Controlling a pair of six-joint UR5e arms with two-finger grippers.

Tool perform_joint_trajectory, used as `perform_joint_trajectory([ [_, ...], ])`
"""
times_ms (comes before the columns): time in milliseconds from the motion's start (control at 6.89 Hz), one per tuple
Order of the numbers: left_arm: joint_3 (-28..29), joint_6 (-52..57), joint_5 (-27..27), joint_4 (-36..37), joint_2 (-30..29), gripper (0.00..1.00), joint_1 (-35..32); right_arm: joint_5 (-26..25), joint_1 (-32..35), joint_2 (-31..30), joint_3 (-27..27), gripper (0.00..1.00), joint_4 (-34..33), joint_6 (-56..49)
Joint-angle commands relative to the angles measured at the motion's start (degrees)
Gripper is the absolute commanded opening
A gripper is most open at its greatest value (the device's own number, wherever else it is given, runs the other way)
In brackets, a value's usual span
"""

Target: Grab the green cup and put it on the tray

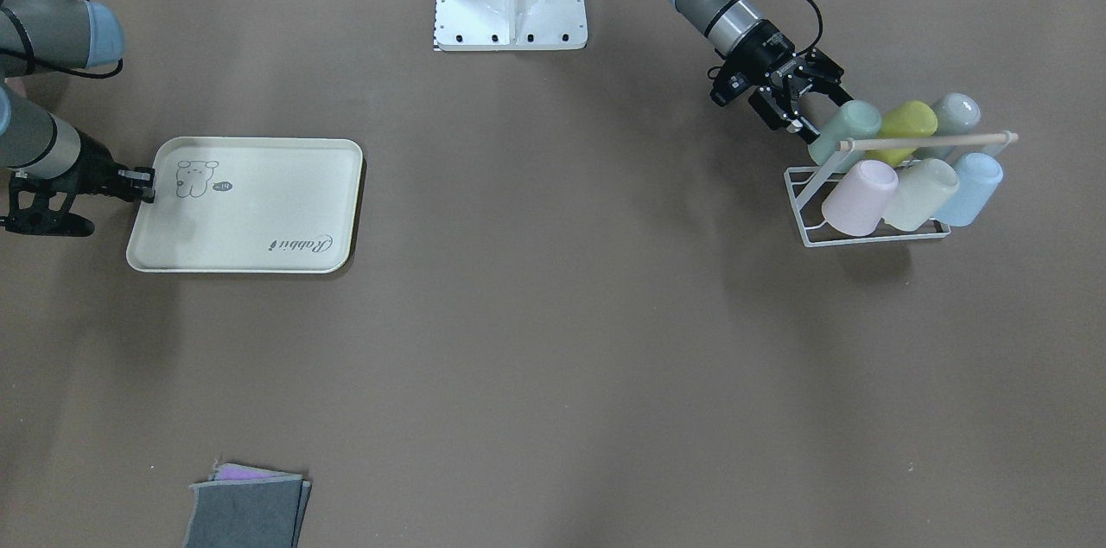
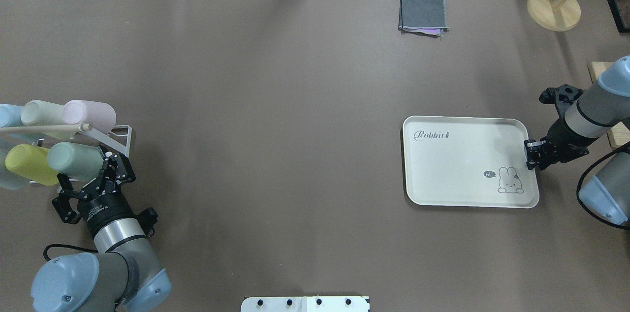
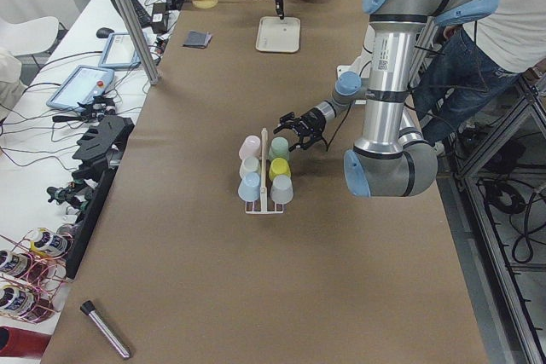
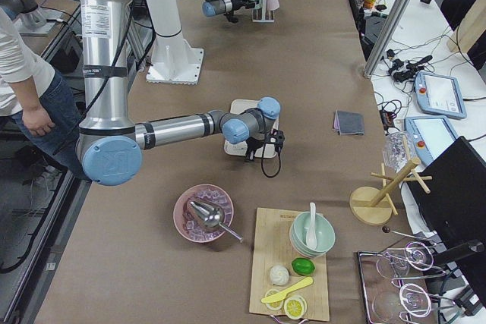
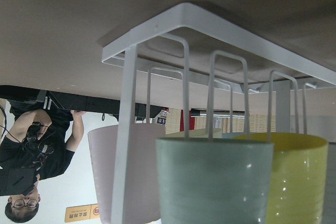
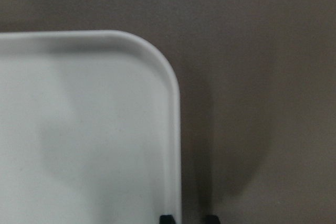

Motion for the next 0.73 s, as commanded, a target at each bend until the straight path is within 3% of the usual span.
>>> perform_joint_trajectory([
  [0,3.1,-0.03,0.38,-2.73,0.07,0.97,0.2,-0.01,-0.01,0.06,0.05,0.1,0.0,0.09],
  [145,3.2,-0.12,0.38,-2.74,0.15,0.97,0.2,-0.01,-0.01,0.06,0.05,0.01,0.0,0.09],
  [580,3.11,-0.47,0.38,-2.91,2.17,0.97,0.29,-0.01,-0.01,0.06,0.23,0.0,0.0,0.09],
])
